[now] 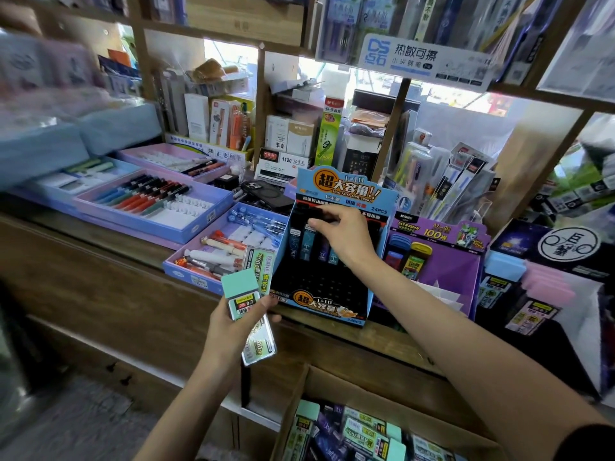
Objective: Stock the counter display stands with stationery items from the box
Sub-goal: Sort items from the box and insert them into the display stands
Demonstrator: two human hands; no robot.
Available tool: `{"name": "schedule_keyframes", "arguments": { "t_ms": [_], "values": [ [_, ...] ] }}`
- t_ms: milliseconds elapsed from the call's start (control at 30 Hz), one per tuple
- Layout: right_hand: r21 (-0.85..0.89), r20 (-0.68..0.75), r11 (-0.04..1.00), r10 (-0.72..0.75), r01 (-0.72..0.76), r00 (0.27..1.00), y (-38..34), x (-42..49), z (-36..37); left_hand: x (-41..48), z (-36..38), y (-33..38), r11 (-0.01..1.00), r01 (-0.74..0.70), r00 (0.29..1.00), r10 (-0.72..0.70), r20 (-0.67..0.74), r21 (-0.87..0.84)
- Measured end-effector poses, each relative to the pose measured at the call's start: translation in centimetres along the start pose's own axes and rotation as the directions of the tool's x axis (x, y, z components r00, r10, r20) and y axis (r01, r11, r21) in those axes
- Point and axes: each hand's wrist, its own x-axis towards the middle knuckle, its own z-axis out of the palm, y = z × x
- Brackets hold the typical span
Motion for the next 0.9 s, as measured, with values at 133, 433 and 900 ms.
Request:
{"name": "schedule_keyframes", "arguments": {
  "t_ms": [133,433,900],
  "values": [
    [-0.004,-0.019,1.000,0.007,-0.007,1.000,0.2,0.3,0.2,0.1,-0.2,-0.1,1.000,-0.002,1.000,0.002,-0.001,0.004],
    [-0.089,0.001,0.996,0.033,-0.033,0.999,1.8,0.2,0.9,0.1,-0.1,0.0,1.000,0.001,1.000,-0.001,0.009,-0.007],
    [0.120,0.394,0.960,0.186,-0.251,0.900,0.9,-5.6,-1.2,-1.4,2.5,0.8,0.996,0.009,0.979,-0.026,0.201,0.089]
  ]
}}
